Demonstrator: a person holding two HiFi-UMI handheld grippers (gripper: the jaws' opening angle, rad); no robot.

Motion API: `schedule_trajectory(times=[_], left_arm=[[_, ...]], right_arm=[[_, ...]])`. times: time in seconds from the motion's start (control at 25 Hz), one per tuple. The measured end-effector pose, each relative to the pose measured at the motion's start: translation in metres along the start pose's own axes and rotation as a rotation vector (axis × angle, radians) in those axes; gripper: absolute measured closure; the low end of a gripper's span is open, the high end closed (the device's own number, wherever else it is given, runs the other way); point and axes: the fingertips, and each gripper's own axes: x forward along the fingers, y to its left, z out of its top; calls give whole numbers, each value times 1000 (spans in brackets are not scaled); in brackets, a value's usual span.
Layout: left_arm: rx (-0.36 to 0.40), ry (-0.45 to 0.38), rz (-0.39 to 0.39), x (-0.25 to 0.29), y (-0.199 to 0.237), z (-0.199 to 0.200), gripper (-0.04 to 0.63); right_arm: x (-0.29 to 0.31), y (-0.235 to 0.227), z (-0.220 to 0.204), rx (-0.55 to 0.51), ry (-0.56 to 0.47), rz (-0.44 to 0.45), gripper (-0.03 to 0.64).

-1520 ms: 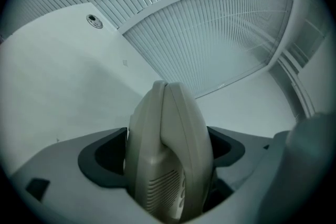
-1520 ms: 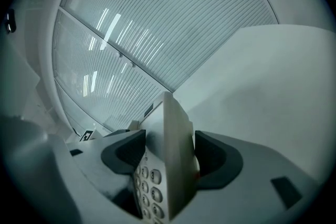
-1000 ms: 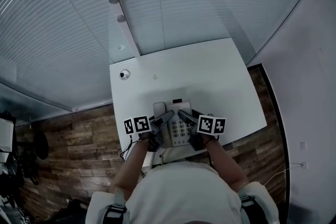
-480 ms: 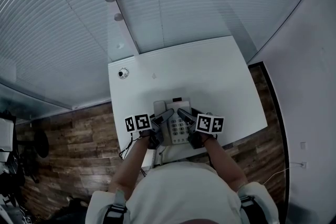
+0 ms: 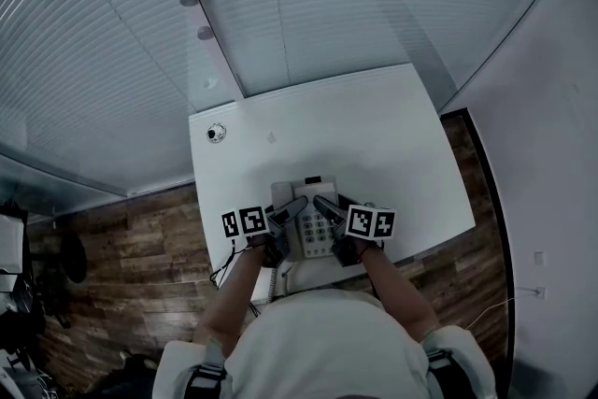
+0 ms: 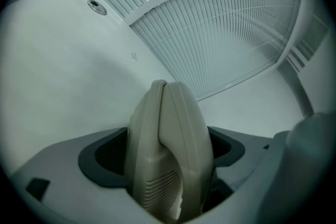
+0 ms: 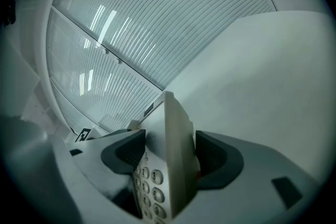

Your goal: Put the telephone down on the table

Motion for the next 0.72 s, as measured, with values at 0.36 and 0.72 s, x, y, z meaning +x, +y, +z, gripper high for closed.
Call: schedule_trajectory(times=[0.36,0.72], left_arm=[[60,-3,31,2,3,0,167],[79,10,65,4,3,0,167]], right_arm=[[5,-5,-4,53,-8,24,311],[5,-7,-4,53,-22,23,311]])
